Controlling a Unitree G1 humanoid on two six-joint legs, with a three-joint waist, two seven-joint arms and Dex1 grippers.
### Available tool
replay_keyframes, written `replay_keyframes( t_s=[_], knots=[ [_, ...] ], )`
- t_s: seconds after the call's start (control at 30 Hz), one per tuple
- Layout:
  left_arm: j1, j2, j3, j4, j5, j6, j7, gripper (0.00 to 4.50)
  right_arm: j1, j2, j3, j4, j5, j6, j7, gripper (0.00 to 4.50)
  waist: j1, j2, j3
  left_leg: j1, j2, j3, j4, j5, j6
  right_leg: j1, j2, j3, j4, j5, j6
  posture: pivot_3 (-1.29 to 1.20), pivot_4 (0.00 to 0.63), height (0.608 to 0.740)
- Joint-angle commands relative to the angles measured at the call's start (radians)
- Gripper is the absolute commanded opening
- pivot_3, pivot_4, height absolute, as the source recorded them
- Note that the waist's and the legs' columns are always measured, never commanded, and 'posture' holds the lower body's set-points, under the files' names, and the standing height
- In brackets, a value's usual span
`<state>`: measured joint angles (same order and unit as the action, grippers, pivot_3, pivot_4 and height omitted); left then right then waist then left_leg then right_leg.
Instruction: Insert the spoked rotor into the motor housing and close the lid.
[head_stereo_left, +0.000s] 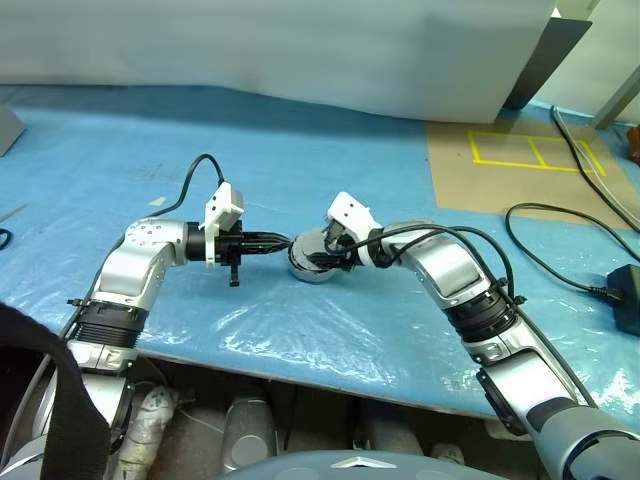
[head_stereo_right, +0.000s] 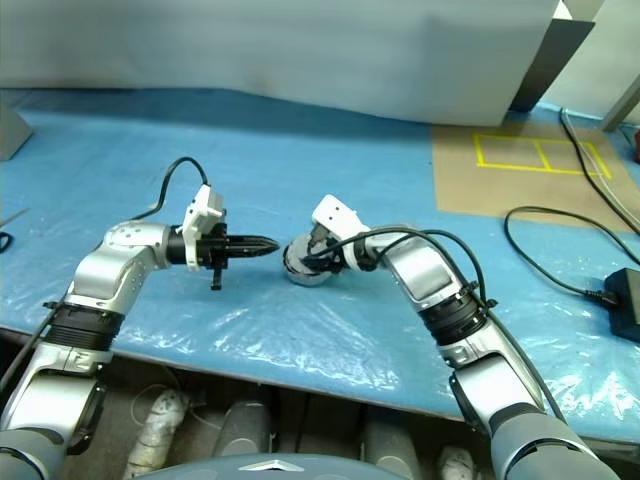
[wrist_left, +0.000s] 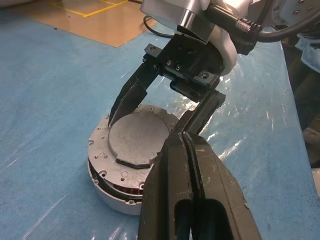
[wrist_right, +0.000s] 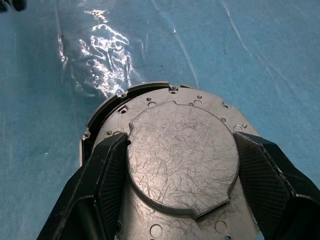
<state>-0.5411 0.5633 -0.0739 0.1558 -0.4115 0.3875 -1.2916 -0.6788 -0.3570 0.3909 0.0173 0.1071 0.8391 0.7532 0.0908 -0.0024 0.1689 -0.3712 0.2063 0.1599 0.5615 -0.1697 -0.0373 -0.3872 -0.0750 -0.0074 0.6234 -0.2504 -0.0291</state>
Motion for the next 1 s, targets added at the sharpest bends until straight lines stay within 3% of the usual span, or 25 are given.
replay_keyframes(
  t_s=[0.03, 0.2, 0.4, 0.63, 1.0],
  knots=[
    [-0.012, 0.003, 0.008, -0.008, -0.003, -0.015, 0.001, 0.03, 0.006, 0.030, -0.012, 0.027, 0.028, 0.103, -0.011, 2.97, 0.001, 0.000, 0.000, 0.000, 0.000, 0.000, 0.000, 0.000, 0.000, 0.000, 0.000, 0.000, 0.000, 0.000, 0.000, 0.00, 0.150, 0.740],
    [-0.017, -0.003, 0.006, -0.003, -0.001, -0.016, 0.003, 0.03, -0.035, 0.100, -0.111, 0.034, 0.102, 0.211, -0.028, 2.97, -0.005, 0.000, 0.000, -0.003, 0.000, 0.004, -0.002, 0.000, 0.000, -0.005, 0.001, 0.003, 0.000, 0.000, 0.000, 0.00, 0.150, 0.740],
    [-0.013, -0.004, 0.007, -0.001, 0.001, -0.017, 0.008, 0.03, -0.022, 0.102, -0.035, 0.046, 0.047, 0.209, -0.078, 2.97, -0.021, 0.000, 0.000, -0.009, 0.000, 0.004, -0.003, 0.000, -0.001, -0.012, 0.002, 0.002, 0.000, 0.003, 0.004, 0.00, 0.150, 0.740],
    [-0.009, 0.001, 0.008, -0.003, 0.000, -0.013, 0.011, 0.03, -0.053, 0.142, -0.095, 0.053, 0.063, 0.267, -0.153, 2.97, -0.024, 0.000, 0.000, -0.005, 0.000, 0.005, -0.003, 0.000, -0.001, -0.010, 0.001, 0.005, 0.001, 0.000, 0.000, 0.00, 0.150, 0.740],
    [-0.015, -0.004, 0.007, 0.006, 0.002, -0.017, 0.013, 0.03, 0.014, 0.052, -0.057, -0.126, 0.105, 0.024, -0.023, 2.97, -0.020, 0.000, 0.000, -0.014, 0.000, 0.006, -0.004, 0.000, -0.001, -0.018, 0.001, 0.004, 0.000, 0.003, 0.005, 0.00, 0.150, 0.740]
  ],
)
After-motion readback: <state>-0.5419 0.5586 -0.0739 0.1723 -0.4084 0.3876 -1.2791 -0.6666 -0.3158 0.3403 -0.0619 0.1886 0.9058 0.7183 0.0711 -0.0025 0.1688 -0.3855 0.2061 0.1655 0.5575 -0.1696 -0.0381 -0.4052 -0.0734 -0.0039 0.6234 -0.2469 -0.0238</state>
